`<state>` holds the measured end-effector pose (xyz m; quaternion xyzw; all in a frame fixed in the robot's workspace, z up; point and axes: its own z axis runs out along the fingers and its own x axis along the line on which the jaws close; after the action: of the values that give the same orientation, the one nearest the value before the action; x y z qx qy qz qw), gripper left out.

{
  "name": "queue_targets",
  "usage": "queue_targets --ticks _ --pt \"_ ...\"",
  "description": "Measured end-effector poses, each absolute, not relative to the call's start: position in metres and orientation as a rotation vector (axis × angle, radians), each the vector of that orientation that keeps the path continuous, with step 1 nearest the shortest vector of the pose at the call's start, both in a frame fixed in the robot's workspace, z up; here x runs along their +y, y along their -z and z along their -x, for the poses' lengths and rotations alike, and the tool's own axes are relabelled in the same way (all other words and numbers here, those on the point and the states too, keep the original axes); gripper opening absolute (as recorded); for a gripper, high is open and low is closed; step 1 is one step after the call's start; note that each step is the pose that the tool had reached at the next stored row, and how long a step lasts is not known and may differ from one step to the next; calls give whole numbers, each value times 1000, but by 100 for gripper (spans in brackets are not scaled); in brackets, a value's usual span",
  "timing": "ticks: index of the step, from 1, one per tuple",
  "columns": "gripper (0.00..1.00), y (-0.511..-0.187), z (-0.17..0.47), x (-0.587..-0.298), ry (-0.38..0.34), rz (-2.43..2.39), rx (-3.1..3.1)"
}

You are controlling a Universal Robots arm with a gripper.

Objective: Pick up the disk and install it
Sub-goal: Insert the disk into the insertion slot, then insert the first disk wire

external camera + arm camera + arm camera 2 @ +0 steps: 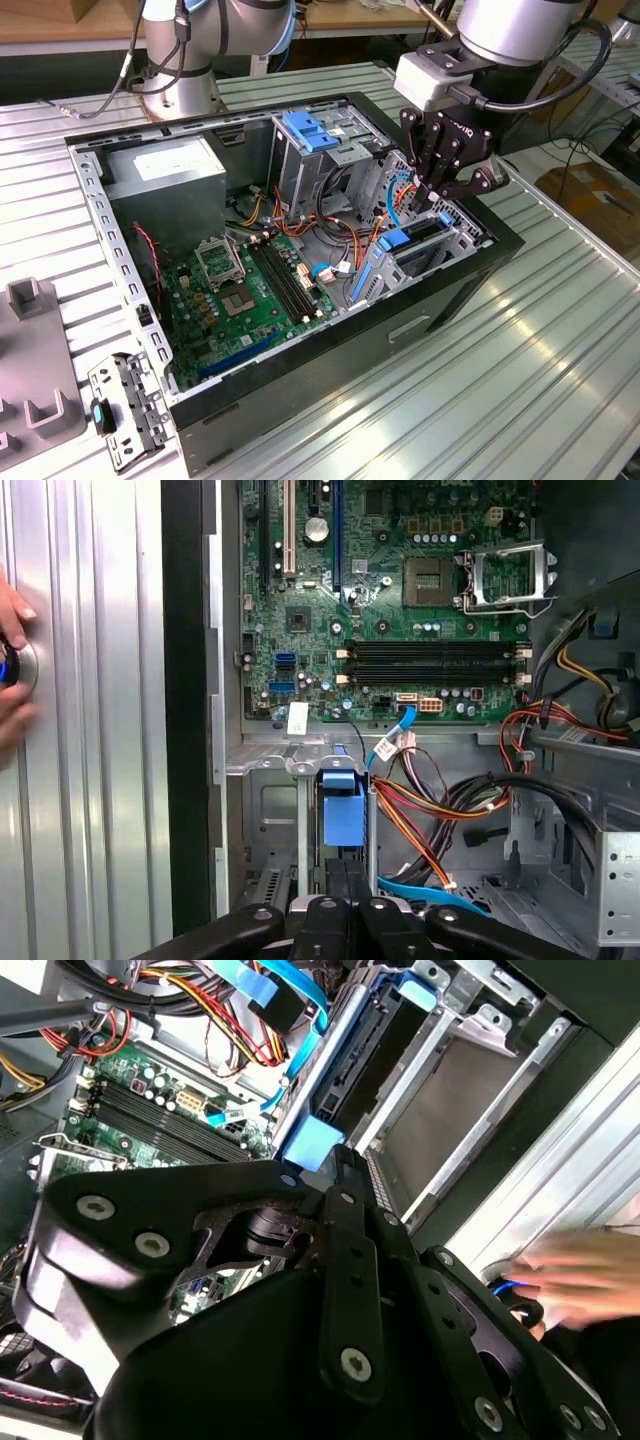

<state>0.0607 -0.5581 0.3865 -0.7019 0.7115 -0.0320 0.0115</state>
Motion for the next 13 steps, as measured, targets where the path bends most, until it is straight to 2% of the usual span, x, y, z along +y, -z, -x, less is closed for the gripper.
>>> queue_targets --ticks 13 --pt "11 -386 -61 -558 100 2189 2219"
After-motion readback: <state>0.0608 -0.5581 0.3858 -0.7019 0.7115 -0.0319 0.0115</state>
